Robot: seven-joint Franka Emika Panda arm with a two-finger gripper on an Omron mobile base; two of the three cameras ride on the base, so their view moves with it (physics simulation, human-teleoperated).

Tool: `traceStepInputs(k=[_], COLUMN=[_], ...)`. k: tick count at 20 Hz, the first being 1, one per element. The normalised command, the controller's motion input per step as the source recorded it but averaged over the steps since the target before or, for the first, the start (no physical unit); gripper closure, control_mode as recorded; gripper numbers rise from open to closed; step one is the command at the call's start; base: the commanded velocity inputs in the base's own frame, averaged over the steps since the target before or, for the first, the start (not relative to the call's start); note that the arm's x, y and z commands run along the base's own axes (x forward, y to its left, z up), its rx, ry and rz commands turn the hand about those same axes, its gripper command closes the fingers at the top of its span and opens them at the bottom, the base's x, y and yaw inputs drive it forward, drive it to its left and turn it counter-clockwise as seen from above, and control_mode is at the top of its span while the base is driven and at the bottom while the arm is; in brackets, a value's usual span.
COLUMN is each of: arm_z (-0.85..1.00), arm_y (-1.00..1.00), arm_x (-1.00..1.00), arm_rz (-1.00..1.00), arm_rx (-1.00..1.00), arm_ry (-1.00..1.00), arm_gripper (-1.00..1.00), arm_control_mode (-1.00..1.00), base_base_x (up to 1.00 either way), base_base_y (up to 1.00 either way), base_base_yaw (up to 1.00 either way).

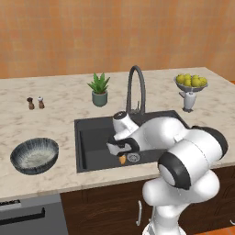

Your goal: Pick the potato from the sink and place it in the bowl. Then pick the bowl and place it in the microwave. Then close the microwave door and press the start button.

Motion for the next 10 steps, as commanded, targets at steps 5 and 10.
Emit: traceStepInputs(k=[5, 10], arm_z=[-0.46, -0.41], arm_y=[0.0, 0.0], arm_x=[0.71, 0.66], arm_rz=[0.0, 0.0], arm_rx=[0.0, 0.0], arm_ry=[0.04, 0.08], arm_gripper=[-1.0, -1.0], arm_control_mode=[-1.0, -1.0], base_base_x=[0.0, 0.0], base_base_y=[0.0, 0.0], base_base_yaw=[0.0, 0.0])
